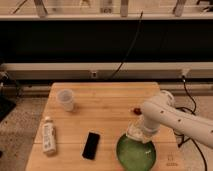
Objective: Place the white sponge in the ceramic bowl
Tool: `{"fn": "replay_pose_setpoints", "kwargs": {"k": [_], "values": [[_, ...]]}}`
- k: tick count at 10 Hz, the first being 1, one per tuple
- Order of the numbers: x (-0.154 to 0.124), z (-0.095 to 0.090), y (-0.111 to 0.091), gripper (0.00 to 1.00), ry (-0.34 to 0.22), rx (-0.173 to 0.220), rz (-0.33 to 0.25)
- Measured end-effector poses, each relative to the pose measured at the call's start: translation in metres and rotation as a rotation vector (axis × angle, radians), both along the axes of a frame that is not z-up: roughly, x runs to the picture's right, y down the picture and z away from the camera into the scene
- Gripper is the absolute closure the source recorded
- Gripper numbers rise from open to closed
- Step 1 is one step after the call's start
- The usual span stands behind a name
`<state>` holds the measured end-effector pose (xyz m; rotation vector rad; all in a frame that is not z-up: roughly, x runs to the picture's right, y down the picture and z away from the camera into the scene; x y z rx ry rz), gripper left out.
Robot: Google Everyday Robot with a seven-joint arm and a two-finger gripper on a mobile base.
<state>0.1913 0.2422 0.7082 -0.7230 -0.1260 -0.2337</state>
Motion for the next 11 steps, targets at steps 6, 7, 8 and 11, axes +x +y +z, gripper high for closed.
{"fn": "replay_pose_setpoints", "kwargs": {"k": [6, 7, 8, 11], "values": [[-0.001, -0.006, 0.001, 0.34, 0.008, 0.009, 0.004], [0.0, -0.008, 0.001, 0.24, 0.013, 0.013, 0.005], [0.0, -0.008, 0.001, 0.2, 0.014, 0.014, 0.004], [0.0, -0.012, 0.0, 0.2, 0.018, 0.018, 0.002]]}}
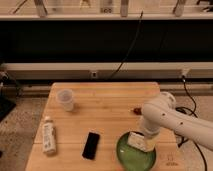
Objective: Place the white sponge in the ceramic bowl
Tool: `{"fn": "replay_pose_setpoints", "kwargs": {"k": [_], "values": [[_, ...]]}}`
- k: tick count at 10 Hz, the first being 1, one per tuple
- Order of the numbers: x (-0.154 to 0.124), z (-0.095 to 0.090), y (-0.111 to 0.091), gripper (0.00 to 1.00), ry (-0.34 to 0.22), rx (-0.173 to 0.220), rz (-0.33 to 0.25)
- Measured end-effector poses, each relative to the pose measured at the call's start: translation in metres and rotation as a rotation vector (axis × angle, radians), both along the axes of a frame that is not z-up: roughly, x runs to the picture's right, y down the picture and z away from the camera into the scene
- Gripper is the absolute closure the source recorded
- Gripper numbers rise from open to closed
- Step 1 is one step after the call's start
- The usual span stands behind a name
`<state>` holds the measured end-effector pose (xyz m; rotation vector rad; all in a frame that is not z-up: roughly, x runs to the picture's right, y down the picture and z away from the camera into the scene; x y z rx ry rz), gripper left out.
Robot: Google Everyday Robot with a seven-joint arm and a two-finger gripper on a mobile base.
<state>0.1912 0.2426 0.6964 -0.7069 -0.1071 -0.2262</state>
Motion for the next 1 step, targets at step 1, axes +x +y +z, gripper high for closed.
{"fn": "replay_pose_setpoints", "kwargs": {"k": [1], "values": [[-0.0007, -0.0013, -0.0001, 0.2, 0.002, 0.002, 0.0]]}}
